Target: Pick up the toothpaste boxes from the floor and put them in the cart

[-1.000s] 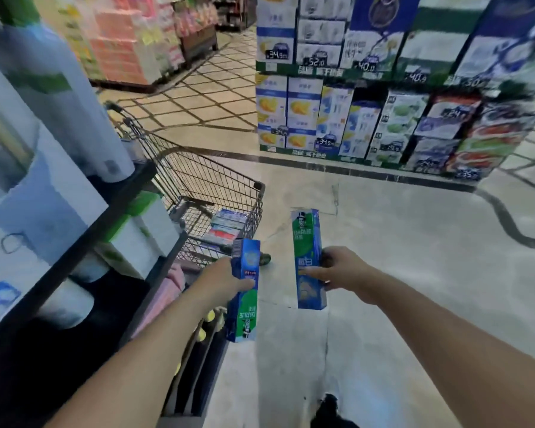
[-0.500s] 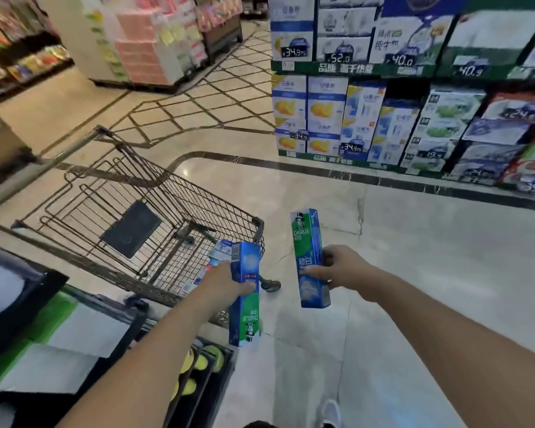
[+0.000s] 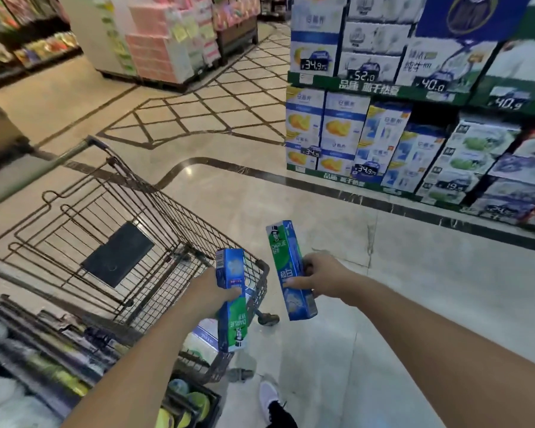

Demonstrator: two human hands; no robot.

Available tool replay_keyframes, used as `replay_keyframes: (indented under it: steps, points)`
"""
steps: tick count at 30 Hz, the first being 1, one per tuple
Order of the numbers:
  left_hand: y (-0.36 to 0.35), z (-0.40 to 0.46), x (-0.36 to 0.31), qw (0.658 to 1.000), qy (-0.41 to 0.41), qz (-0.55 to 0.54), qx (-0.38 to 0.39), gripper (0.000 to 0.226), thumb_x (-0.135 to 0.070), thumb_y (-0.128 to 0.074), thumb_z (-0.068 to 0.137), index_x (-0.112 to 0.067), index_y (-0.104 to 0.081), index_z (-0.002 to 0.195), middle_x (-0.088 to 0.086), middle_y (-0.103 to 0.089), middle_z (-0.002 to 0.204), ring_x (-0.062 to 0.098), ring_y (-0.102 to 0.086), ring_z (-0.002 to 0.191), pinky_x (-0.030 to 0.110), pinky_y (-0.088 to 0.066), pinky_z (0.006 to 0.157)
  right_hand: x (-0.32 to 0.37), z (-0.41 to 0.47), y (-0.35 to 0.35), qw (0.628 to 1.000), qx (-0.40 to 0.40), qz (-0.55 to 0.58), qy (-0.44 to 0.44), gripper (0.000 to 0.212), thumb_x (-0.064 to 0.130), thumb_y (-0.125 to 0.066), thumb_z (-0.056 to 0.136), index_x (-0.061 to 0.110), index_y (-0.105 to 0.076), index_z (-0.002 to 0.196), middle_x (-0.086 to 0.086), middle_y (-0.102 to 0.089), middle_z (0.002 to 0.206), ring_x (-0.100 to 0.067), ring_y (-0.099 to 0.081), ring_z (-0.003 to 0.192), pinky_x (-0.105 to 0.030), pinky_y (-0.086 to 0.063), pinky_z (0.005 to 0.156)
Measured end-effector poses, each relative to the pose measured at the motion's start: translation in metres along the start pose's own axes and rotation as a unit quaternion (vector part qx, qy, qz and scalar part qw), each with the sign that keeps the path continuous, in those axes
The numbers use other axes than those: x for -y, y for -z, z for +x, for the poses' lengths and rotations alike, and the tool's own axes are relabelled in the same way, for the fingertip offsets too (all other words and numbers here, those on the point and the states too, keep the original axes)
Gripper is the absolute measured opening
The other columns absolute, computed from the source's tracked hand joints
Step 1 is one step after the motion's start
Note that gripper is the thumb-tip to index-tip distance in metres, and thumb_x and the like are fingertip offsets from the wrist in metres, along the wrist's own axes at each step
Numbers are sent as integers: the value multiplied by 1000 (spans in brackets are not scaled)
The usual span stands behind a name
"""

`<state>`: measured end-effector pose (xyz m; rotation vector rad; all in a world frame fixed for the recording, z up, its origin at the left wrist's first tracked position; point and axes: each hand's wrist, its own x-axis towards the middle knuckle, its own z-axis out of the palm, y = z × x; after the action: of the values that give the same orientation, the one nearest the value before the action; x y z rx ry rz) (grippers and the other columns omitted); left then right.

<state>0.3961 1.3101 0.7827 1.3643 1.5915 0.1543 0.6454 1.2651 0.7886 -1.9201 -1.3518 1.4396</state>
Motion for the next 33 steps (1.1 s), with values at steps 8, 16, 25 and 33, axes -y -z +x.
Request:
replay_keyframes:
  steps: [8,16,25,33]
  points:
    - [65,54,20,995,49,-72,-50,22,-23,-76,86,-19,-57,97,6,-70,100,27,-71,89,49,-60,82,80,93,-26,991,58,-114,26,45,43,-81,77,13,-67,107,-5,-73,98,-20,-71,89,-45,-61,76]
    - [91,73,54,980,113,-95,-131,10,-19,-72,89,-20,-63,84,7,-72,96,22,-68,82,37,-57,76,129,171,-68,958,160,-229,67,46,41,-80,79,6,-67,106,-12,-71,102,-24,-68,91,-38,-57,76]
    - [67,110,114,923,265,-169,-221,36,-39,-71,88,-10,-53,100,7,-64,93,27,-65,84,38,-48,65,118,277,-148,905,274,-316,72,40,41,-77,82,9,-64,103,-6,-67,94,-19,-65,83,-29,-53,67]
    - [-2,181,182,885,405,-114,-197,63,-42,-67,89,-3,-40,131,11,-62,96,26,-59,78,31,-44,62,29,343,-233,875,319,-364,15,31,28,-70,87,7,-60,106,-12,-66,102,-25,-66,88,-36,-57,70]
